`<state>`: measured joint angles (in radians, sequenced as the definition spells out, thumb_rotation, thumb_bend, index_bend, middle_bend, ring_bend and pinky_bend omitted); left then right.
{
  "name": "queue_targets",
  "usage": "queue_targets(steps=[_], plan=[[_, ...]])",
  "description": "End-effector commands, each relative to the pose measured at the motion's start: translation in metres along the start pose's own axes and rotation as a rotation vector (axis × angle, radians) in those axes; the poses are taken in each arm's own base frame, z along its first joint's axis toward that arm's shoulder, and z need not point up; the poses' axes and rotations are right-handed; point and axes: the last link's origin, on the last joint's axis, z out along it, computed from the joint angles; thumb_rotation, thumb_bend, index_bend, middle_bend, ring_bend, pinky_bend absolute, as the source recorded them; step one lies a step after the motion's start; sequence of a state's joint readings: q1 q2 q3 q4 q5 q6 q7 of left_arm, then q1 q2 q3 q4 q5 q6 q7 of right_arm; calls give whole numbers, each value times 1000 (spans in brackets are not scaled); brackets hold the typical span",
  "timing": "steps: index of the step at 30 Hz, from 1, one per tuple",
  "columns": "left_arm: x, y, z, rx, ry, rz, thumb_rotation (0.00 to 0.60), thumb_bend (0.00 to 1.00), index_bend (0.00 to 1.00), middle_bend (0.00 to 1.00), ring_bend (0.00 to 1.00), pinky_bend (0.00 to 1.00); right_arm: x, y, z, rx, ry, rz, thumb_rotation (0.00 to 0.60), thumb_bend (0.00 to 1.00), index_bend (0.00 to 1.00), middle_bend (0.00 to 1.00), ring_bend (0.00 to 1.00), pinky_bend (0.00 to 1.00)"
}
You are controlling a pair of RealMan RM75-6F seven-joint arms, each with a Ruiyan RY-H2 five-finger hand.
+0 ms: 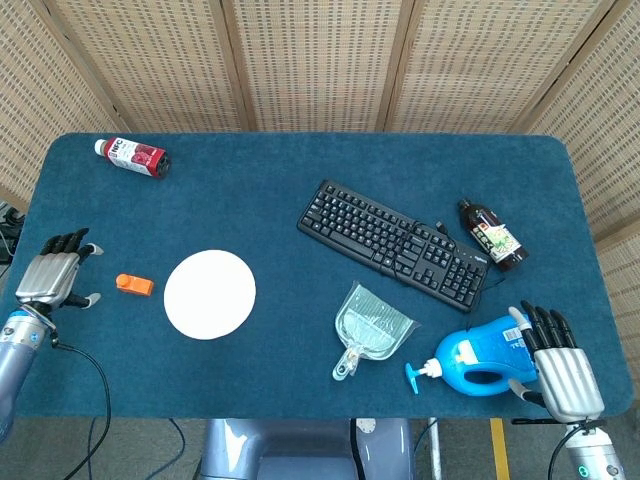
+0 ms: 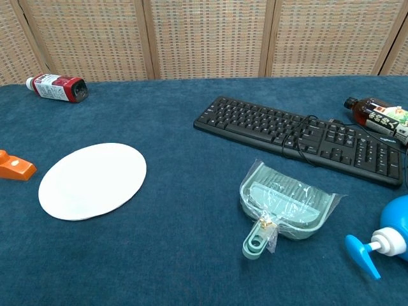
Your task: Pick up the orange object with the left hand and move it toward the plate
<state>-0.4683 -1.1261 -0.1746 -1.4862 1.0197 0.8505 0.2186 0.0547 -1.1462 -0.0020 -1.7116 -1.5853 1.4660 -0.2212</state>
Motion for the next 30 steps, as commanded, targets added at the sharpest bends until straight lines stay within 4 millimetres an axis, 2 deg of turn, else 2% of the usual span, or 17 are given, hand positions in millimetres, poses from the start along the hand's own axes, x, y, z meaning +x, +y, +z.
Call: queue_targets(steps=[1,9,30], plan=[[-9,5,7,-2,-32,10,600,244,249,0,0,0,0,1,0,-2,1,2,600,0,0,0,0,38],[-33,8,20,19,-95,41,600,249,256,0,0,0,1,3,1,-11,1,9,600,0,0,0,0,38],[-59,29,37,-22,-123,88,600,254,288,0,0,0,-4,3,4,-16,-18,-8,600,0,0,0,0,38]])
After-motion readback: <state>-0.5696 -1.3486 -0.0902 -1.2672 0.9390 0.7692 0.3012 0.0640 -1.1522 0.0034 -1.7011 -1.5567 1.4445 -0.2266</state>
